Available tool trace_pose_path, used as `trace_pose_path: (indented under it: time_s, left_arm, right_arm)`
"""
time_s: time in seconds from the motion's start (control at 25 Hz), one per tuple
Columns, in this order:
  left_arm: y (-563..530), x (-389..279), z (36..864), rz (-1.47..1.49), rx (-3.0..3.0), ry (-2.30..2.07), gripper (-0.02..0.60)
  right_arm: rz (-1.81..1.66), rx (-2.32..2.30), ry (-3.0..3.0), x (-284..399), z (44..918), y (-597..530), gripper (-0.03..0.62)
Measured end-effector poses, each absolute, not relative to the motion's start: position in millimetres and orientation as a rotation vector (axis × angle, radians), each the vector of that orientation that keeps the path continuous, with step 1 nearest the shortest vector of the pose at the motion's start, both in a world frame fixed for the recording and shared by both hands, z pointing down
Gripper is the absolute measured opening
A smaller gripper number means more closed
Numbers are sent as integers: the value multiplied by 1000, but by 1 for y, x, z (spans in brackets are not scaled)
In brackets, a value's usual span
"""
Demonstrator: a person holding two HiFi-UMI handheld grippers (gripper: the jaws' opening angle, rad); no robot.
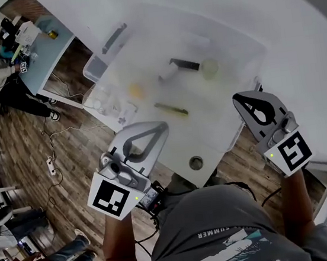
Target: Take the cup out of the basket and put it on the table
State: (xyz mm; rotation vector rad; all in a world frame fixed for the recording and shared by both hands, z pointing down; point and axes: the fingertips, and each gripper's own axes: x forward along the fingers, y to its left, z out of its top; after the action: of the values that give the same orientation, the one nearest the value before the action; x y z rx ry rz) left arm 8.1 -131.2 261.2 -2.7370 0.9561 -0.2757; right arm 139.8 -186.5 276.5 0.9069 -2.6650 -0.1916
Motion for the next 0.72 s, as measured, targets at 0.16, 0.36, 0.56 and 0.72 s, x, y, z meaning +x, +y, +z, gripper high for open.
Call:
trace_pose_path:
  time_s: [0.16,0.36,0.56,0.72]
  left_arm:
    - [-147,-5,268,-261,-2755,944,9]
    - [-166,-26,274,-223,-2786,954,9]
    - [-183,-39,282,-198,-2805,944,9]
    - [-195,-50,290,-196,-2820,954,9]
  right_arm:
    - [-185,919,-2605,132,288,-208,12]
    - [-164,957,-2532,119,305,-243,12]
    - [-107,1005,-2437,121,334,-290,12]
    - [-34,1031,-2362,127,365,-327,12]
